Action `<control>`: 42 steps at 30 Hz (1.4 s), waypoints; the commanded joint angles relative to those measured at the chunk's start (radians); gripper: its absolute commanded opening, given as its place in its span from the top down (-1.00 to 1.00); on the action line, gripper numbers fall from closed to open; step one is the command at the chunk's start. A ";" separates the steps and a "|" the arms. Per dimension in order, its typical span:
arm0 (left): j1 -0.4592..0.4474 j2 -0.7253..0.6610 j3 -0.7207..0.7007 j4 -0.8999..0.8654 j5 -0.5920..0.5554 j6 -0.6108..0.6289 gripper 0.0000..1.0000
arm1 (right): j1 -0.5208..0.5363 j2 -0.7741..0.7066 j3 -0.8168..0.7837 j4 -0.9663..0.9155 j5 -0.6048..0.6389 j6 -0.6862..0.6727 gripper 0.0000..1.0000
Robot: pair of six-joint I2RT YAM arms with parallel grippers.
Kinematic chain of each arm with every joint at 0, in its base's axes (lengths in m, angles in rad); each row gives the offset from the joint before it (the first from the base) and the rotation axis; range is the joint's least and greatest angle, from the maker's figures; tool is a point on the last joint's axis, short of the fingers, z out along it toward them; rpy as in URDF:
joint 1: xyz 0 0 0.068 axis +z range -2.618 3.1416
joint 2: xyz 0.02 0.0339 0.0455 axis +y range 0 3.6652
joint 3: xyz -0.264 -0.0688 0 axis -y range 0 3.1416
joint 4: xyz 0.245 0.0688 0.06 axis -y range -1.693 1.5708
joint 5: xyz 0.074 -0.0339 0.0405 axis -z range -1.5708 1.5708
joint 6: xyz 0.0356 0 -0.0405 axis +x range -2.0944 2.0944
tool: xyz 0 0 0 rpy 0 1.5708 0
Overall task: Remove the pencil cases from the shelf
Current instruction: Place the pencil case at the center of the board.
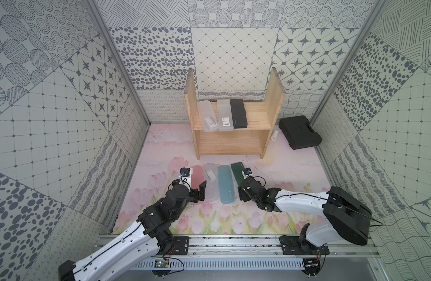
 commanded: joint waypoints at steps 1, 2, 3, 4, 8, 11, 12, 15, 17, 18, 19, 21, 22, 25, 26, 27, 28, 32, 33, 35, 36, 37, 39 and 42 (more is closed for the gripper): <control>-0.001 -0.002 -0.001 0.056 -0.018 0.014 -0.99 | 0.023 0.047 0.016 0.014 0.019 0.055 -0.36; -0.001 -0.003 -0.001 0.056 -0.016 0.014 -0.99 | 0.029 0.057 0.020 0.007 0.026 0.065 -0.36; 0.000 -0.003 -0.001 0.056 -0.016 0.014 -0.99 | 0.034 0.063 0.020 0.005 0.031 0.072 -0.36; 0.000 -0.004 -0.001 0.057 -0.015 0.014 -0.99 | 0.038 0.070 0.022 0.003 0.032 0.080 -0.37; 0.000 -0.003 -0.001 0.057 -0.013 0.013 -0.99 | 0.055 0.094 0.034 -0.002 0.023 0.101 -0.41; 0.000 -0.003 -0.001 0.057 -0.015 0.013 -0.99 | 0.063 0.112 0.046 -0.008 0.015 0.111 -0.43; -0.001 -0.001 -0.002 0.058 -0.015 0.013 -0.99 | 0.069 0.118 0.051 -0.008 0.012 0.116 -0.43; -0.001 -0.001 -0.003 0.059 -0.013 0.013 -0.99 | 0.085 0.139 0.073 -0.020 0.008 0.139 -0.45; -0.001 -0.001 -0.002 0.059 -0.013 0.013 -0.99 | 0.093 0.153 0.090 -0.037 0.014 0.167 -0.46; -0.003 -0.001 -0.002 0.059 -0.013 0.013 -0.99 | 0.096 0.159 0.099 -0.048 0.020 0.187 -0.46; -0.001 -0.001 -0.003 0.059 -0.012 0.012 -0.99 | 0.100 0.169 0.107 -0.056 0.018 0.205 -0.46; 0.000 -0.001 -0.002 0.059 -0.012 0.013 -0.98 | 0.109 0.184 0.130 -0.079 0.026 0.245 -0.46; -0.001 -0.001 -0.002 0.059 -0.012 0.014 -0.99 | 0.114 0.194 0.141 -0.089 0.026 0.261 -0.46; 0.001 -0.001 -0.002 0.059 -0.012 0.013 -0.99 | 0.129 0.224 0.172 -0.107 0.027 0.296 -0.47; -0.001 -0.001 -0.002 0.059 -0.010 0.013 -0.99 | 0.133 0.234 0.183 -0.107 0.023 0.301 -0.46; 0.000 -0.002 -0.001 0.059 -0.010 0.012 -0.99 | 0.138 0.245 0.194 -0.114 0.024 0.312 -0.47; 0.000 -0.002 -0.001 0.059 -0.008 0.011 -0.99 | 0.143 0.254 0.205 -0.122 0.025 0.323 -0.47; -0.001 -0.004 0.000 0.057 -0.008 0.011 -0.98 | 0.158 0.288 0.239 -0.135 0.024 0.355 -0.49; -0.001 -0.006 -0.001 0.057 -0.008 0.011 -0.98 | 0.164 0.294 0.249 -0.142 0.028 0.359 -0.49; 0.000 -0.007 0.000 0.056 -0.009 0.011 -0.98 | 0.170 0.300 0.261 -0.156 0.039 0.375 -0.49; 0.001 -0.009 0.000 0.056 -0.008 0.011 -0.99 | 0.172 0.300 0.265 -0.158 0.038 0.382 -0.49; 0.001 -0.009 -0.001 0.056 -0.008 0.010 -0.99 | 0.173 0.302 0.270 -0.162 0.038 0.390 -0.50; -0.002 -0.008 0.000 0.056 -0.008 0.011 -0.99 | 0.178 0.306 0.279 -0.166 0.036 0.398 -0.52; -0.001 -0.010 -0.001 0.053 -0.010 0.011 -0.99 | 0.180 0.305 0.300 -0.200 0.051 0.398 -0.61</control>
